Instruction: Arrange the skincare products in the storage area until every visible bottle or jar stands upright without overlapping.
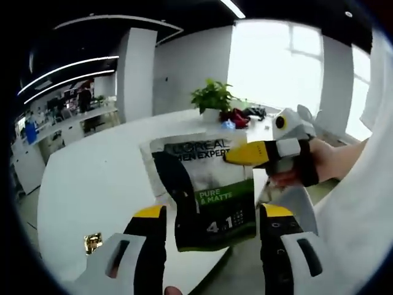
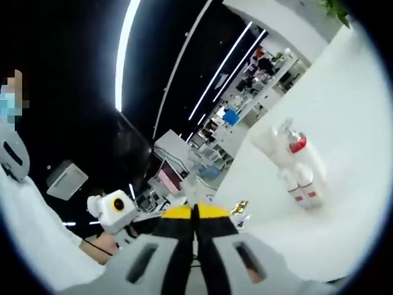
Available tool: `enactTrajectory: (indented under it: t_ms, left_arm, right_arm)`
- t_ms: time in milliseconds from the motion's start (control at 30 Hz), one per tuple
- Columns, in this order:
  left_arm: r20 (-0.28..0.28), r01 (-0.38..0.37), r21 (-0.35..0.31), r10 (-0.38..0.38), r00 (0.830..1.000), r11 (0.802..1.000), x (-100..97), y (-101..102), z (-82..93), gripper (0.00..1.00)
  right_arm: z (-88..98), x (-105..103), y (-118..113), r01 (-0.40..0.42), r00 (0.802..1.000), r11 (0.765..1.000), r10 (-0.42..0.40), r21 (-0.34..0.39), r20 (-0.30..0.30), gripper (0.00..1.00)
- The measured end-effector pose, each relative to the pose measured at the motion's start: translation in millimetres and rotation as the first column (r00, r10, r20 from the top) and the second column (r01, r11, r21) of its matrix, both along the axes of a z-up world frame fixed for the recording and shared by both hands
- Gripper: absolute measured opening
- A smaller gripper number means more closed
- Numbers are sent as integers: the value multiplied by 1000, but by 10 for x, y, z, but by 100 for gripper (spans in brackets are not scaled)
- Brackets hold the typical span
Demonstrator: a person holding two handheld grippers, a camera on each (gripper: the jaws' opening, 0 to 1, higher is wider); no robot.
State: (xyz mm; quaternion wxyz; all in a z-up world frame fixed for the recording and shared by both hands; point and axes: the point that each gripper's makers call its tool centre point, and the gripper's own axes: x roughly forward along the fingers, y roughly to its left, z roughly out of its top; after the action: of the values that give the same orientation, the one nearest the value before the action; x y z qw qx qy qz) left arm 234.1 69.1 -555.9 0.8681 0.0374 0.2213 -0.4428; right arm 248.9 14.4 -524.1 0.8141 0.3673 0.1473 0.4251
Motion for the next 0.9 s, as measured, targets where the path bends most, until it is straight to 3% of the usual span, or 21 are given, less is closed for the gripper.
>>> enactTrajectory:
  t_ms: [133, 233, 367, 433, 533, 600, 667, 833, 900]
  left_arm:
    - [-12, 82, -7, -83, 997, 997, -23, 5, 13, 65]
    - [-55, 128, -100, -134, 990, 987, -46, -36, 72, 63]
    - [-77, 191, -201, -210, 975, 961, -110, -83, 175, 43]
    - [-77, 188, -251, -213, 974, 950, -105, -93, 239, 33]
    - [-90, 188, -243, -215, 972, 952, -121, -82, 201, 25]
    - [-93, 199, -242, -227, 969, 950, -154, -75, 180, 8]
    - [-106, 202, -289, -241, 965, 936, -198, -113, 223, 1]
    - [-143, 179, -356, -243, 960, 917, -226, -136, 267, 0]
    - [-142, 157, -420, -235, 961, 894, -209, -126, 366, 0]
  right_arm:
    - [217, -121, 83, -122, 992, 989, 120, 81, 31, 1]
    - [428, -201, 119, -197, 979, 969, 187, 151, 80, 1]
    - [510, -208, 139, -237, 970, 960, 224, 148, 97, 1]
    - [494, -191, 151, -235, 969, 965, 224, 115, 102, 1]
    - [467, -130, 116, -219, 974, 970, 209, 106, 92, 1]
    - [437, -62, 64, -189, 979, 978, 181, 87, 90, 1]
    - [414, -23, 48, -178, 981, 982, 172, 61, 92, 1]
    - [428, 66, 27, -134, 980, 991, 129, 20, 153, 5]
    - [414, 121, 19, -93, 982, 996, 89, 14, 167, 10]
